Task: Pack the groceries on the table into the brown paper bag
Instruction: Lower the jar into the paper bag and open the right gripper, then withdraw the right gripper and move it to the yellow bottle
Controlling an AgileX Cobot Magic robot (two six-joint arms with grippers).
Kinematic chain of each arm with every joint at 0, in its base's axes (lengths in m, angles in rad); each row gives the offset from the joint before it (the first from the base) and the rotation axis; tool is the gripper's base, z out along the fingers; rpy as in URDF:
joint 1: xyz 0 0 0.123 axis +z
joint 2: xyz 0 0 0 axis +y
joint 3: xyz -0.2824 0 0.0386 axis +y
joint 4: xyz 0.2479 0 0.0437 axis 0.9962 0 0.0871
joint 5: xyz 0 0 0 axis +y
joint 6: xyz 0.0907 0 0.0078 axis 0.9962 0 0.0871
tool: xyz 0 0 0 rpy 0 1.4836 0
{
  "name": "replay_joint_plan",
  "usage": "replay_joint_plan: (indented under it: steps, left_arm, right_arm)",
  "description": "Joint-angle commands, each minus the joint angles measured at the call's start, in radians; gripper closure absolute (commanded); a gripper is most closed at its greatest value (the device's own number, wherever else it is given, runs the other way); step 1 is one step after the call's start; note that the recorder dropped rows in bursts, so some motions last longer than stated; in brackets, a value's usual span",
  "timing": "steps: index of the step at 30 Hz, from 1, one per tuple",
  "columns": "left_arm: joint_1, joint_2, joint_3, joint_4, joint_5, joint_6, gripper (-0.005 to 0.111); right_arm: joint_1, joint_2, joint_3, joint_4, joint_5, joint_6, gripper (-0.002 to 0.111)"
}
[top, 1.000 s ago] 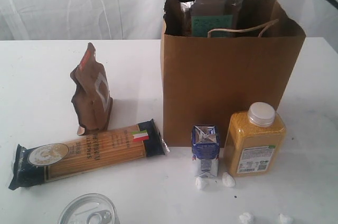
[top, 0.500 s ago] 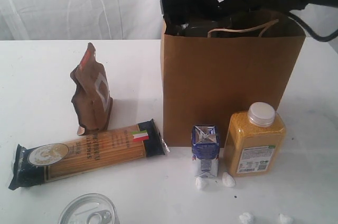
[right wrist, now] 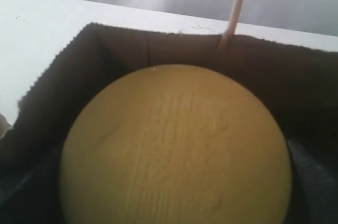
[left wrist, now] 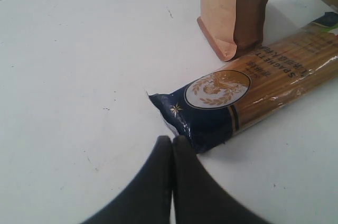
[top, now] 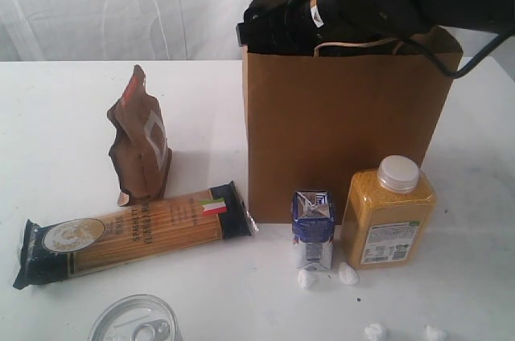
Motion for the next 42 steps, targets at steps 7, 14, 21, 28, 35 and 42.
replay_joint_plan:
  steps: [7, 14, 21, 28, 35, 42]
  left_arm:
    - [0.004, -0.005, 0.003, -0.002, 0.003, -0.002, 0.107]
    - [0.004, -0.005, 0.003, -0.002, 0.003, -0.002, 0.107]
    - [0.004, -0.005, 0.003, -0.002, 0.003, -0.002, 0.107]
    - [0.004, -0.005, 0.003, -0.002, 0.003, -0.002, 0.107]
    - [0.004, -0.005, 0.003, -0.002, 0.003, -0.002, 0.107]
    - [0.004, -0.005, 0.003, -0.002, 0.003, -0.002, 0.107]
  right_arm:
    - [-0.006, -0.008, 0.0, -0.006, -0.016, -0.021, 0.077]
    - [-0.006, -0.008, 0.0, 0.002, -0.002, -0.019, 0.034]
    - [-0.006, -0.022, 0.0, 0.004, 0.0, 0.007, 0.032]
    - [-0.006, -0.025, 0.0, -0.003, 0.003, 0.044, 0.02]
    - [-0.006, -0.025, 0.0, -0.035, 0.044, 0.091, 0.012]
    - [-0.006, -0.046, 0.0, -0.051, 0.032, 0.085, 0.012]
